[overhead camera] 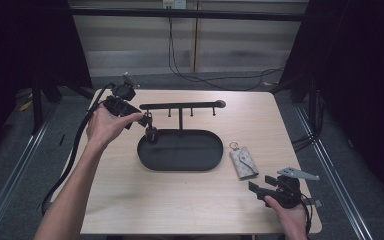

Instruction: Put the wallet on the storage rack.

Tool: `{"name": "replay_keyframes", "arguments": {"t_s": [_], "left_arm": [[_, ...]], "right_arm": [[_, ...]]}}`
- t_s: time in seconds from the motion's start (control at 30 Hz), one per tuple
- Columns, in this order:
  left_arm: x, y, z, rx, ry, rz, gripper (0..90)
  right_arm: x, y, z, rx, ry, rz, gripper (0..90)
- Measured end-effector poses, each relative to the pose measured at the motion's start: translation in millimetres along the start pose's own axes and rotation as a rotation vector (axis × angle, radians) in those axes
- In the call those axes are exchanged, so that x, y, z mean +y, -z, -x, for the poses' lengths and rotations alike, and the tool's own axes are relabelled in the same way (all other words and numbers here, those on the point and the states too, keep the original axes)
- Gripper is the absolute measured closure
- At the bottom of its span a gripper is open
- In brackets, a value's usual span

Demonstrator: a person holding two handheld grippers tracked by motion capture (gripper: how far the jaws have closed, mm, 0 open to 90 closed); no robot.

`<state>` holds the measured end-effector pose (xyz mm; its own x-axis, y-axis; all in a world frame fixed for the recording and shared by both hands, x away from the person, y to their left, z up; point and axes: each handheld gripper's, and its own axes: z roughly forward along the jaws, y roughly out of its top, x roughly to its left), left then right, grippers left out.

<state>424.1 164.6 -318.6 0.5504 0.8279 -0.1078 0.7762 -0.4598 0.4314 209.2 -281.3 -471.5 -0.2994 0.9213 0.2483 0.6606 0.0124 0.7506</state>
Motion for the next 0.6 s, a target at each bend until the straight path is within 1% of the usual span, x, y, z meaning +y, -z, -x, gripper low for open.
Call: {"name": "replay_keyframes", "arguments": {"t_s": [0.07, 0.1, 0.13, 0.17, 0.23, 0.3, 0.33, 0.4, 0.47, 0.5, 0.57, 0.6], "left_arm": [[-5.4, 1.4, -4.0, -0.01, 0.011, 0.011, 29.4], [-8.6, 2.3, -7.0, -0.022, 0.001, 0.025, 28.2], [-11.9, 2.6, -7.8, -0.03, 0.01, 0.04, 26.2], [-14.5, 4.0, -10.2, -0.028, -0.002, 0.043, 23.7], [-19.8, 6.4, -12.9, -0.04, -0.006, 0.061, 22.0], [-24.7, 10.2, -17.1, -0.044, -0.009, 0.079, 18.4], [-27.9, 12.1, -18.5, -0.037, -0.012, 0.095, 18.1], [-33.3, 14.9, -21.6, -0.056, -0.01, 0.116, 18.1], [-38.7, 16.4, -24.4, -0.062, -0.015, 0.129, 18.2], [-41.4, 16.5, -25.8, -0.062, -0.023, 0.132, 18.1], [-47.9, 15.6, -29.1, -0.059, -0.023, 0.143, 18.5], [-51.3, 14.7, -30.6, -0.048, -0.019, 0.145, 18.3]], "right_arm": [[0.1, -0.3, 0.2, -0.001, 0.0, 0.0, 25.8], [0.2, -0.4, 0.3, -0.001, -0.002, -0.001, 25.8], [0.2, -0.4, 0.1, -0.002, -0.001, -0.001, 25.8], [0.2, -0.3, -0.1, -0.002, -0.002, -0.002, 25.8], [0.2, -0.3, -0.1, -0.003, -0.001, -0.001, 25.8], [0.3, -0.4, 0.0, -0.004, -0.004, -0.003, 25.7], [0.3, -0.4, 0.0, -0.004, -0.004, -0.004, 25.8], [0.3, -0.4, -0.1, -0.004, -0.002, -0.003, 25.7], [0.3, -0.4, 0.0, -0.005, -0.002, -0.003, 25.7], [0.4, -0.5, 0.0, -0.005, -0.004, -0.004, 25.7], [0.4, -0.4, -0.1, -0.005, -0.003, -0.004, 25.8], [0.3, -0.4, 0.0, -0.006, -0.001, -0.002, 25.7]]}}
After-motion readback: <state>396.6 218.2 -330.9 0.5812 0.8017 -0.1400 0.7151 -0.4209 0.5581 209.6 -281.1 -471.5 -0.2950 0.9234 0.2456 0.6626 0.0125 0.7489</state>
